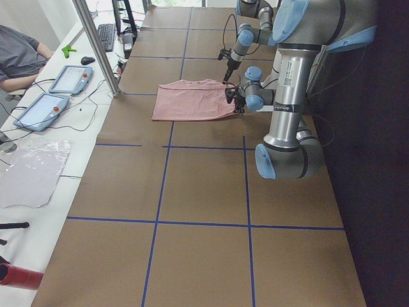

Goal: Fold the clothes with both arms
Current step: 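Grasp the shirt's near edge corners with both grippers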

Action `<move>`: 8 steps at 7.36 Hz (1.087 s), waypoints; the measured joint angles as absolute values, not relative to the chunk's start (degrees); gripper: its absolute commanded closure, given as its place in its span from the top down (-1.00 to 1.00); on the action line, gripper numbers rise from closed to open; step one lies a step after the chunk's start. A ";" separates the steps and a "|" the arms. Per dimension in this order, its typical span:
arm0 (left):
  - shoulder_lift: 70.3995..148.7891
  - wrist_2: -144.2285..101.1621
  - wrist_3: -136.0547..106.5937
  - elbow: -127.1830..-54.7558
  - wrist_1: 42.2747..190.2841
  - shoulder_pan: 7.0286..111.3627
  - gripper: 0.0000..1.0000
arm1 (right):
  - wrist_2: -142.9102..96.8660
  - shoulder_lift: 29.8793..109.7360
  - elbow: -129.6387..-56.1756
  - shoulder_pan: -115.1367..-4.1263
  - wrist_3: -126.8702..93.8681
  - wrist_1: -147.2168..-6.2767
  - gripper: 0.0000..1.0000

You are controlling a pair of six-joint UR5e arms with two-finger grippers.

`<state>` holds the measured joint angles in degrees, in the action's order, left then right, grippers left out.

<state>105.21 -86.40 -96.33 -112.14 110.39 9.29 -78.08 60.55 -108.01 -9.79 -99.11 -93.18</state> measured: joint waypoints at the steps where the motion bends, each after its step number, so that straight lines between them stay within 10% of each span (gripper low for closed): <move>1: 105.31 -86.40 -96.33 -112.13 110.39 9.26 -1.00 | -77.91 60.51 -107.61 -9.38 -99.30 -93.27 -0.01; 8: 105.38 -86.40 -96.33 -112.06 110.39 9.32 -1.00 | -77.34 60.66 -106.05 -8.41 -99.84 -93.27 -0.03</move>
<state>105.38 -86.40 -96.33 -112.06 110.39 9.32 -77.34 60.66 -106.05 -8.41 -99.84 -93.27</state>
